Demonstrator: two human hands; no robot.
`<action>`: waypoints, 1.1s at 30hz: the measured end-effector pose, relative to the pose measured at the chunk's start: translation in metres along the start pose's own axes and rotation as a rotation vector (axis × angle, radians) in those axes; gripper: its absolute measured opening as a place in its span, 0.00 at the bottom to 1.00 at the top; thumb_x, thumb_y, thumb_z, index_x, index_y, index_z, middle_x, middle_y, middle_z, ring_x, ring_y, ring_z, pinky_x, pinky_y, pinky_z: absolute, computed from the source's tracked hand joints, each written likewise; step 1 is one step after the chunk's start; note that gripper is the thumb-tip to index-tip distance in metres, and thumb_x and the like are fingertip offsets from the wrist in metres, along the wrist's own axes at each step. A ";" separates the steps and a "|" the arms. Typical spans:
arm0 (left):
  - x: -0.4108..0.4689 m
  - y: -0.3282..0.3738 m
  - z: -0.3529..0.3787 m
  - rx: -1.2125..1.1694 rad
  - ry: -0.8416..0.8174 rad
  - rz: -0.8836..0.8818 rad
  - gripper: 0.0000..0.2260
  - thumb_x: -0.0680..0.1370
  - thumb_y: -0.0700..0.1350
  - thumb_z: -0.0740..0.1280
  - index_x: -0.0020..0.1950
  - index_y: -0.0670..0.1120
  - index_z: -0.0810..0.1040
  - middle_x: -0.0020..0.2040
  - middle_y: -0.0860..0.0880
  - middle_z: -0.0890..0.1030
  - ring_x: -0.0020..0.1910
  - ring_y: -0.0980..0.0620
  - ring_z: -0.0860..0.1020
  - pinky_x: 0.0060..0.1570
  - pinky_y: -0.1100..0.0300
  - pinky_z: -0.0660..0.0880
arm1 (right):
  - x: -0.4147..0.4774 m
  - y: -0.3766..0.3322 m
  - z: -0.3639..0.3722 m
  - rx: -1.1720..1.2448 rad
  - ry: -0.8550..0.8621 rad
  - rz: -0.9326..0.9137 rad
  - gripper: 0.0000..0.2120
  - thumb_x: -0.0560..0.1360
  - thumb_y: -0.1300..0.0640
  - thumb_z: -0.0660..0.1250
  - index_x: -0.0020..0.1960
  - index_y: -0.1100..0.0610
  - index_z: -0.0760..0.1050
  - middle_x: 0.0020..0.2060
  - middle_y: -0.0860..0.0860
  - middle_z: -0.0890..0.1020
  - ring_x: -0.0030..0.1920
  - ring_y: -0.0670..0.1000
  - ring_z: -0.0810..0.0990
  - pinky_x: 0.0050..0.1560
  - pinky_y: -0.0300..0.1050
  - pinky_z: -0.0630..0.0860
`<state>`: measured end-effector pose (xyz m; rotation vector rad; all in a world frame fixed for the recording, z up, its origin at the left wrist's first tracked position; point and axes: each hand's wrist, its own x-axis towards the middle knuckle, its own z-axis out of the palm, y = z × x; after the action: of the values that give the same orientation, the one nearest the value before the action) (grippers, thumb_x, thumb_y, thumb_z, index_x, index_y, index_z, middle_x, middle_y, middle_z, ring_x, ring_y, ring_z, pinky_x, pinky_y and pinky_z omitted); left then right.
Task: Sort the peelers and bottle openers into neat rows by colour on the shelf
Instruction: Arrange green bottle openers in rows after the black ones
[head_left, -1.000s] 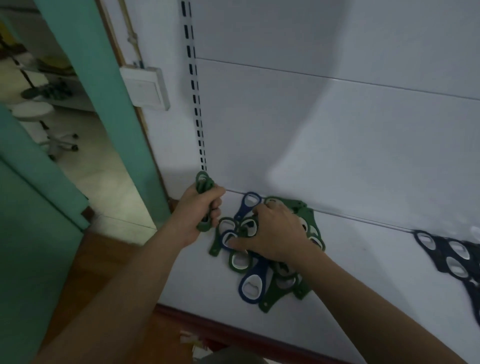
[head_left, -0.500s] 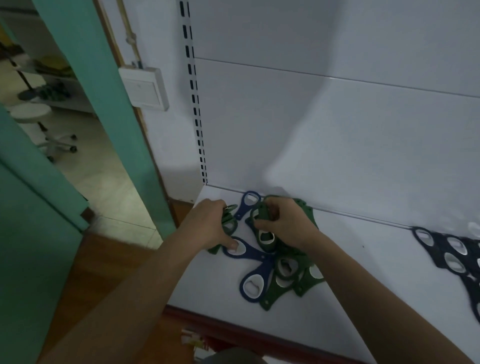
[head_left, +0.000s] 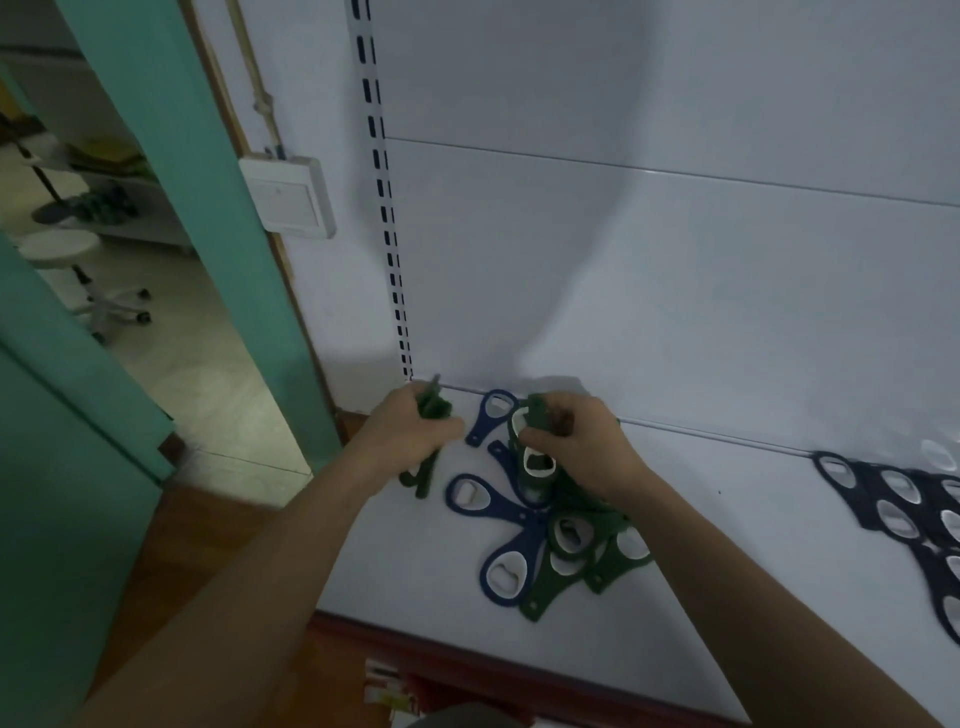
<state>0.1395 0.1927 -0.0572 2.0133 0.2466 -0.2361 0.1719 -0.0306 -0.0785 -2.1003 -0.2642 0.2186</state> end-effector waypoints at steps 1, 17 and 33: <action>0.000 0.003 -0.001 -0.200 0.004 -0.037 0.07 0.76 0.40 0.70 0.44 0.48 0.72 0.38 0.49 0.73 0.38 0.51 0.72 0.41 0.56 0.70 | -0.003 -0.001 -0.003 0.164 0.021 -0.003 0.13 0.75 0.61 0.75 0.58 0.54 0.80 0.45 0.51 0.86 0.47 0.51 0.86 0.50 0.50 0.84; 0.011 0.059 0.076 -0.872 -0.266 -0.075 0.05 0.78 0.35 0.67 0.53 0.36 0.80 0.44 0.37 0.81 0.37 0.45 0.81 0.37 0.53 0.81 | -0.018 -0.010 -0.046 -0.058 0.256 -0.155 0.24 0.68 0.40 0.76 0.56 0.52 0.74 0.45 0.49 0.77 0.38 0.44 0.76 0.38 0.37 0.75; 0.032 0.084 0.109 -0.780 -0.522 -0.004 0.08 0.78 0.36 0.70 0.55 0.45 0.78 0.36 0.46 0.76 0.30 0.51 0.74 0.29 0.59 0.73 | -0.068 0.041 -0.076 -0.075 0.234 0.145 0.04 0.75 0.58 0.75 0.43 0.52 0.82 0.31 0.42 0.81 0.31 0.40 0.76 0.35 0.32 0.71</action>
<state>0.1871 0.0604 -0.0419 1.1304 -0.0013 -0.5596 0.1308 -0.1321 -0.0717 -2.1981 0.0199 0.0477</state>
